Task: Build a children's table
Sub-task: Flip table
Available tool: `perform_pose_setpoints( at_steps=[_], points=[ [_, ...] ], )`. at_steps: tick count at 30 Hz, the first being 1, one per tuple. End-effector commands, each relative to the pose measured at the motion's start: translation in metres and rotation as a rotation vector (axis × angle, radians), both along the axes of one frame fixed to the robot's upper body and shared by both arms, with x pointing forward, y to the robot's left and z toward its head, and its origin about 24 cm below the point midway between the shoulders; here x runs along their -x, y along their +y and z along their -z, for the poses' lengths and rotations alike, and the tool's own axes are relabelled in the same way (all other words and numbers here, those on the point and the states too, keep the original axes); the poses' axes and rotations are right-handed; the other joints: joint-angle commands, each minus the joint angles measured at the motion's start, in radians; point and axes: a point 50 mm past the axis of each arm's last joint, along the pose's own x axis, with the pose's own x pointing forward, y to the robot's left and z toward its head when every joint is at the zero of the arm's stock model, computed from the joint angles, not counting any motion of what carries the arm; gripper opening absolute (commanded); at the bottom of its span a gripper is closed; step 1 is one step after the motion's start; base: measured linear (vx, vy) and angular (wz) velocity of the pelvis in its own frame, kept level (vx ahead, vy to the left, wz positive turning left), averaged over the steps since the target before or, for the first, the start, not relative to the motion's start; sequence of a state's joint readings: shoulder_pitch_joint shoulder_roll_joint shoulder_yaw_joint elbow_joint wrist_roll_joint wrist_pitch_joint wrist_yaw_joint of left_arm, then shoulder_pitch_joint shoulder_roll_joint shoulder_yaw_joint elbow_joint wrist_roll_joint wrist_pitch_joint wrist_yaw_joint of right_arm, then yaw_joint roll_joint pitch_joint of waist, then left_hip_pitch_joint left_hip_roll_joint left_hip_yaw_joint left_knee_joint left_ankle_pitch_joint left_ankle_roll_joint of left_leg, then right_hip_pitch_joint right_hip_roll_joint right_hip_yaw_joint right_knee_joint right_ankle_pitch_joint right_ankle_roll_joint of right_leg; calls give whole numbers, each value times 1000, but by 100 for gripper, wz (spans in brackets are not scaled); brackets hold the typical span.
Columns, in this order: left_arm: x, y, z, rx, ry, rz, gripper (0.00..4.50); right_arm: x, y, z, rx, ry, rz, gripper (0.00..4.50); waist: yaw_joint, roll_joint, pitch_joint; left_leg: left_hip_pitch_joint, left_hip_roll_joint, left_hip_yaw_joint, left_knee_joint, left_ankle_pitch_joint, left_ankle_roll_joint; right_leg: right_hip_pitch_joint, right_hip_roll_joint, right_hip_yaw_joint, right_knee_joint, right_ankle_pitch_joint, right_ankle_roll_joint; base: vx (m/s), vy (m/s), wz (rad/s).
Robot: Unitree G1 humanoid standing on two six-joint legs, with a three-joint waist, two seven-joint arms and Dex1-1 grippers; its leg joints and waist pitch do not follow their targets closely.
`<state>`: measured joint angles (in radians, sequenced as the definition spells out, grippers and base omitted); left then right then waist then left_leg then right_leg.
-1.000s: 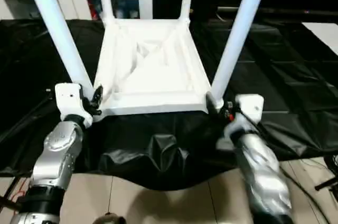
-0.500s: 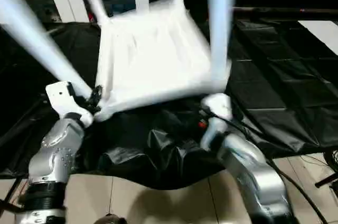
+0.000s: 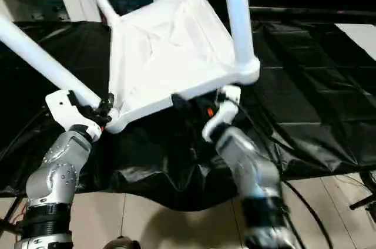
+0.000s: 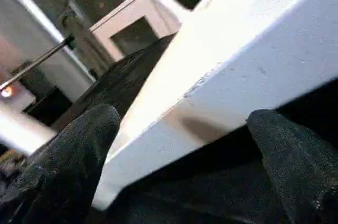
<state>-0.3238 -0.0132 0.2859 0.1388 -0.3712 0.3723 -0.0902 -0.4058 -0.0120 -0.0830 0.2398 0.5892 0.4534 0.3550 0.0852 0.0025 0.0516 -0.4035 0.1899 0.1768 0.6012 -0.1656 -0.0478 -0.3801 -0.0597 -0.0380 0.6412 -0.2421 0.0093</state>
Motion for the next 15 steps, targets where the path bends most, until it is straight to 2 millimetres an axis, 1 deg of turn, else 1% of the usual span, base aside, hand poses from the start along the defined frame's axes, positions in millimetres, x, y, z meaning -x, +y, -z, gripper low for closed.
perform_pose_setpoints(
  at_steps=[1, 2, 3, 4, 5, 6, 8, 9, 11, 12, 14, 15],
  points=[
    [2, -12, 5, 123, 28, 50, 210, -9, -7, 3, -30, 41, 87, 450, -1, -6, -64, 23, 38, -16, -73, -131, -5, 38, -76, 39, -75, 31, -174, 0, 0, 0],
    [2, -13, 5, 123, 31, 57, 210, -13, -7, 2, -75, 56, 113, 450, -1, -6, -64, 23, 38, -16, -73, -131, -5, 38, -76, 39, -75, 31, -174, 0, 0, 0],
    [2, -14, 5, 123, 32, 63, 210, -17, -6, 2, -111, 68, 131, 450, 1, -5, -66, 29, 39, -13, -70, -132, -9, 33, -75, 40, -76, 37, -177, 0, 0, 0],
    [2, -14, 5, 123, 33, 66, 210, -18, -6, 2, -123, 76, 140, 450, 2, -5, -66, 30, 38, -11, -68, -130, -7, 33, -74, 40, -75, 43, -179, 0, 0, 0],
    [2, -16, 5, 122, 34, 78, 210, -25, -6, 5, -150, 123, 178, 450, 5, 0, -68, 31, 38, -11, -68, -124, -7, 31, -74, 40, -73, 56, -181, 0, 0, 0],
    [2, -16, 5, 122, 36, 81, 210, -27, -5, 9, -139, 156, 187, 450, 6, 0, -68, 31, 38, -12, -68, -121, -9, 31, -72, 38, -71, 64, -187, 0, 0, 0],
    [2, -16, 5, 123, 37, 81, 210, -29, -3, 9, -129, 155, 177, 450, 7, 0, -67, 30, 39, -12, -69, -121, -11, 32, -72, 37, -70, 68, -184, 0, 0, 0],
    [2, -16, 5, 124, 38, 80, 210, -29, -2, 9, -131, 152, 172, 450, 10, 0, -69, 29, 40, -13, -69, -115, -11, 35, -72, 37, -69, 89, -176, 0, 0, 0],
    [2, -16, 6, 124, 40, 81, 210, -29, 1, 9, -129, 147, 156, 450, 11, 0, -68, 29, 40, -13, -70, -119, -10, 36, -74, 37, -69, 96, -173, 0, 0, 0],
    [3, -17, 6, 127, 42, 88, 210, -29, 3, 9, -144, 143, 140, 450, 12, 2, -69, 28, 39, -13, -70, -124, -11, 37, -74, 37, -69, 93, -172, 0, 0, 0],
    [4, -19, 6, 127, 44, 105, 210, -31, 6, 8, -171, 137, 126, 450, 11, 0, -69, 28, 40, -13, -70, -128, -12, 37, -74, 37, -69, 90, -173, 0, 0, 0],
    [4, -21, 6, 127, 45, 121, 210, -34, 6, 8, -185, 140, 130, 450, 11, 2, -68, 29, 41, -13, -71, -143, -15, 36, -75, 37, -70, 72, -179, 0, 0, 0]
  ],
)
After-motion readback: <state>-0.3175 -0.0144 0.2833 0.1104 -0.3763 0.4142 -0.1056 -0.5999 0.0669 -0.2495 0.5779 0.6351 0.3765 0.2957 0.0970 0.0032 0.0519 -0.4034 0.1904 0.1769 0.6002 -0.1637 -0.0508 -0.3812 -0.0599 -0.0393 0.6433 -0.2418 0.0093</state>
